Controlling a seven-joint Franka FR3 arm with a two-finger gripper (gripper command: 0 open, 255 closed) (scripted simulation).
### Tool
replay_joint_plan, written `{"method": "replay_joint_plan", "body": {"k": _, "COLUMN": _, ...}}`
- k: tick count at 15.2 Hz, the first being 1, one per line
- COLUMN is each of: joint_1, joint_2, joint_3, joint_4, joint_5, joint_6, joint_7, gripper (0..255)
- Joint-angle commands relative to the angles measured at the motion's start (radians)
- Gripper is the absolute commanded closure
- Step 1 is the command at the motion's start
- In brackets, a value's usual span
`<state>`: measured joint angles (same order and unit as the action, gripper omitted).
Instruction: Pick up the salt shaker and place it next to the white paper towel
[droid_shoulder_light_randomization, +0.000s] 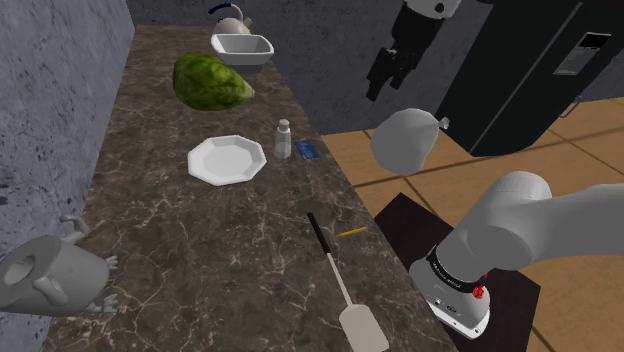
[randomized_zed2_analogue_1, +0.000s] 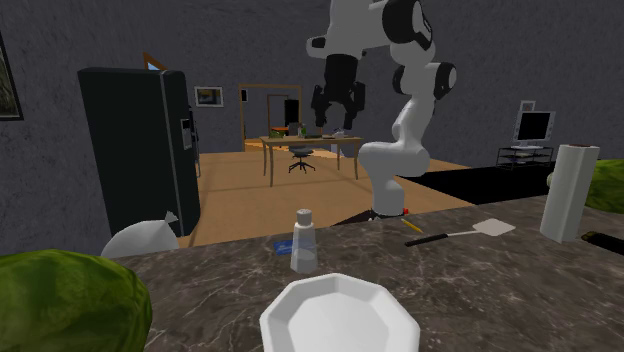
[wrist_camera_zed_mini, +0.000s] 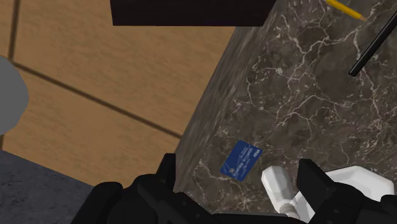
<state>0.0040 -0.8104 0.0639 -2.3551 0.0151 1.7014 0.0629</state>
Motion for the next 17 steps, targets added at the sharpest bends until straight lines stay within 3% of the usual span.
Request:
{"method": "replay_joint_plan", "body": {"k": 1, "joint_1": 0.000, "joint_2": 0.000, "joint_3": 0.000, "joint_4": 0.000, "joint_5": 0.000, "joint_6": 0.000, "joint_7": 0.000, "gripper": 0}}
{"method": "replay_joint_plan", "body": {"k": 9, "joint_1": 0.014, "joint_2": 0.270, "joint_3": 0.057, "joint_4": 0.063, "joint_5": 0.046, "joint_6": 0.193, "joint_7": 0.064, "gripper": 0}}
{"method": "replay_joint_plan", "body": {"k": 17, "joint_1": 0.024, "joint_2": 0.566, "joint_3": 0.108, "joint_4": 0.207, "joint_5": 0.061, "joint_6": 0.333, "joint_7": 0.127, "gripper": 0}}
